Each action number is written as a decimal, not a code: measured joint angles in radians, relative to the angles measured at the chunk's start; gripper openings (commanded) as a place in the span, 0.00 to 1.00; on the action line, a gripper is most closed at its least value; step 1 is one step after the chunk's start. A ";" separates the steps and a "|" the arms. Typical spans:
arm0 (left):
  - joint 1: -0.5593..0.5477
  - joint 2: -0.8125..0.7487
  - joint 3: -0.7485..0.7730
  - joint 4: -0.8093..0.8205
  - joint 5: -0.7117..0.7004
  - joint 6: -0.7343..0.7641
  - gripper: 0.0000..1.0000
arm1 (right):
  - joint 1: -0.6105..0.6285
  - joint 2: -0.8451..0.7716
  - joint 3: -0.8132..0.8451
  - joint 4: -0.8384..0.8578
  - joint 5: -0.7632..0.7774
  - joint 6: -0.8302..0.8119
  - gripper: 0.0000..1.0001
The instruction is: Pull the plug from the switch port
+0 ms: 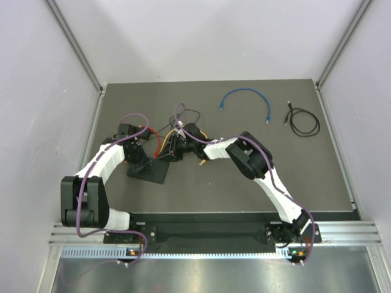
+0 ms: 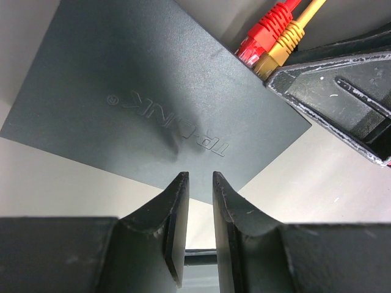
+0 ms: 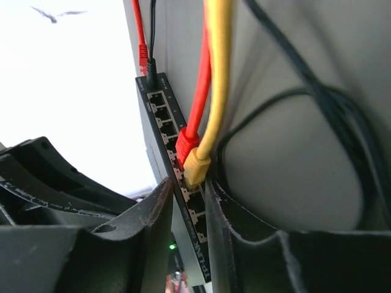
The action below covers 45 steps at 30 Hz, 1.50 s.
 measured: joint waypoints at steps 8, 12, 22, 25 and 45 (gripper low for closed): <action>0.000 0.000 -0.002 0.000 0.000 0.003 0.27 | -0.004 0.011 -0.026 0.075 -0.004 0.077 0.27; 0.000 0.000 -0.002 0.000 0.003 0.003 0.27 | -0.004 0.011 -0.026 0.082 -0.006 0.086 0.27; 0.001 0.000 -0.003 0.001 0.004 0.003 0.27 | -0.005 0.017 -0.022 0.079 0.000 0.102 0.18; 0.001 0.000 -0.006 0.002 0.006 0.003 0.27 | -0.005 0.019 -0.011 0.057 0.000 0.100 0.18; 0.001 0.014 -0.007 0.006 0.008 0.003 0.27 | -0.003 0.019 0.046 -0.070 0.032 0.078 0.21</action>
